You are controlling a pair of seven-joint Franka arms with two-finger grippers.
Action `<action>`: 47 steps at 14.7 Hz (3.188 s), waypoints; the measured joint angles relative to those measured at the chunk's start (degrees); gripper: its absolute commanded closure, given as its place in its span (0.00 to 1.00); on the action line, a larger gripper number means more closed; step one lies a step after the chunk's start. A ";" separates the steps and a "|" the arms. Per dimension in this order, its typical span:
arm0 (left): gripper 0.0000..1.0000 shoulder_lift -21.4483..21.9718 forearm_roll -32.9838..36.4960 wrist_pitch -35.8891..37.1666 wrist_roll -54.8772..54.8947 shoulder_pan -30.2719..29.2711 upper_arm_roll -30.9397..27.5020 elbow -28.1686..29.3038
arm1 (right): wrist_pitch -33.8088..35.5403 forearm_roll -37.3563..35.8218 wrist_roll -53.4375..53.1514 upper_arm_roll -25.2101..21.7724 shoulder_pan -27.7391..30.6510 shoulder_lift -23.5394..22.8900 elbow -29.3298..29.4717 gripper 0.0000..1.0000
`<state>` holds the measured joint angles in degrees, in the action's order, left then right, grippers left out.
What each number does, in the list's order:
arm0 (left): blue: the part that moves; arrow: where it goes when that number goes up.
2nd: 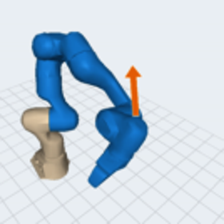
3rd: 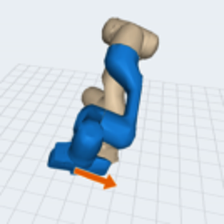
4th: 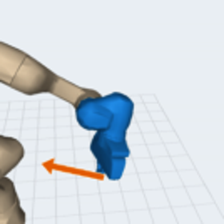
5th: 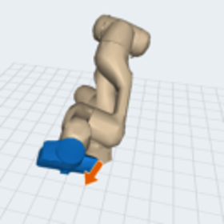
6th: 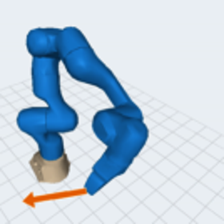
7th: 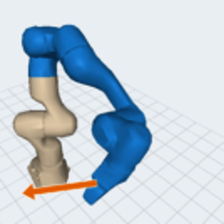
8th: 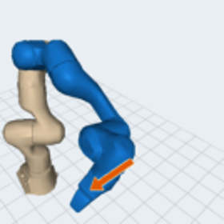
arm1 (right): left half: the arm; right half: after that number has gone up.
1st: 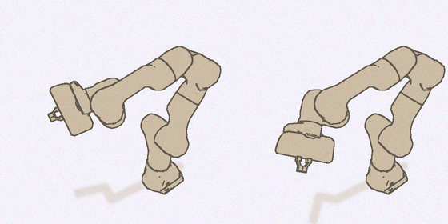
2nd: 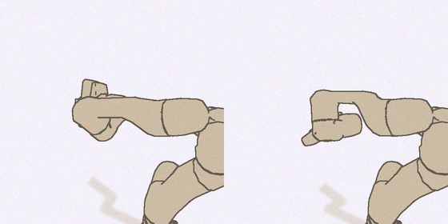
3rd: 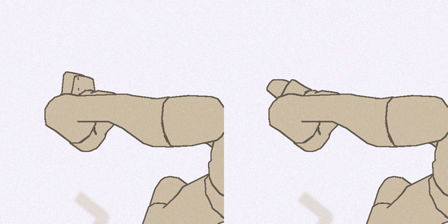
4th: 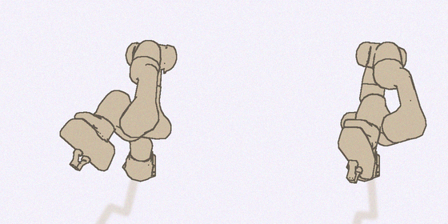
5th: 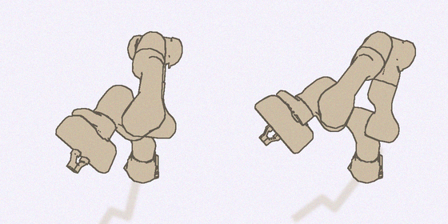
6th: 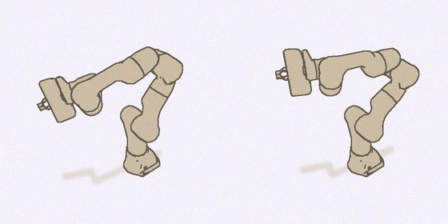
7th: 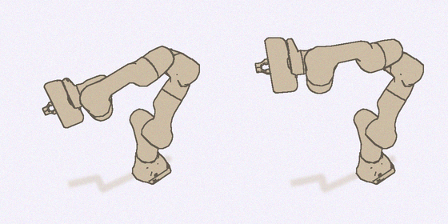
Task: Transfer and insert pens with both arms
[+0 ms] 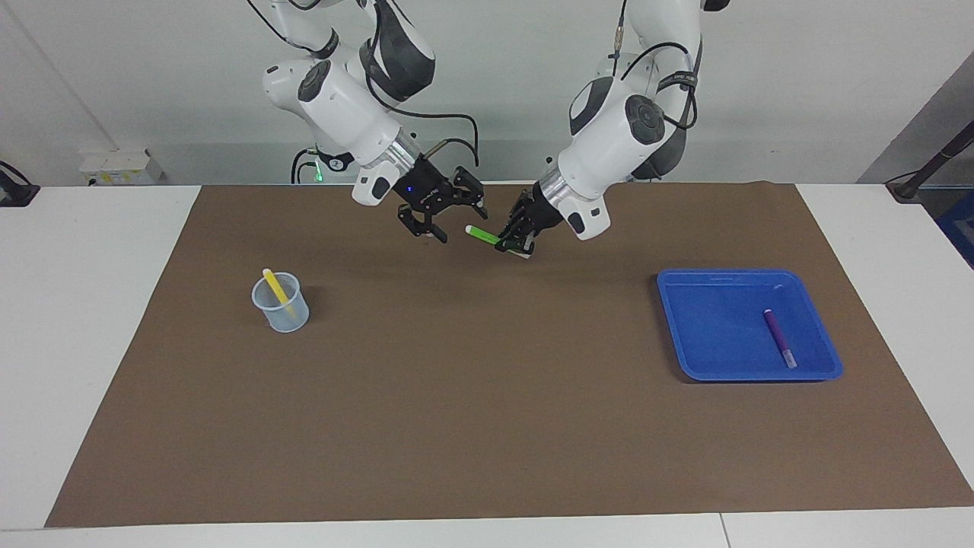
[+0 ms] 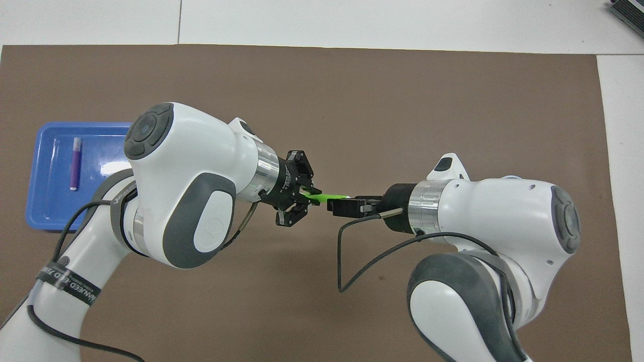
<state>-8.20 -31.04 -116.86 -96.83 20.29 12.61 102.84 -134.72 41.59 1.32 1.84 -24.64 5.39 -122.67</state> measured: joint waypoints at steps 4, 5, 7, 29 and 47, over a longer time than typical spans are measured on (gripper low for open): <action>1.00 0.01 -0.01 -0.32 -0.02 1.02 0.04 0.58 | -0.29 0.01 -0.04 -0.04 0.00 -0.14 0.00 0.24; 1.00 0.01 -0.01 -0.35 -0.03 1.13 0.04 0.65 | -0.29 0.01 -0.05 -0.04 0.00 -0.14 0.00 0.29; 1.00 0.01 -0.01 -0.40 -0.03 1.18 0.04 0.74 | -0.31 0.01 -0.05 -0.04 0.00 -0.14 0.00 0.34; 0.00 0.31 -0.13 -3.66 -0.21 0.90 -0.97 1.67 | -0.33 -2.21 0.33 -0.66 -0.24 -0.91 -0.04 1.00; 0.00 0.52 3.63 -11.09 5.11 -30.59 -2.40 0.37 | 18.27 -41.78 2.32 -1.53 13.65 5.96 1.07 1.00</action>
<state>-7.68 -27.41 -127.95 -91.71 -10.30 10.21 103.21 -116.45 -0.19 3.64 0.32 -10.98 11.35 -121.60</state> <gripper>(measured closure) 0.000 0.815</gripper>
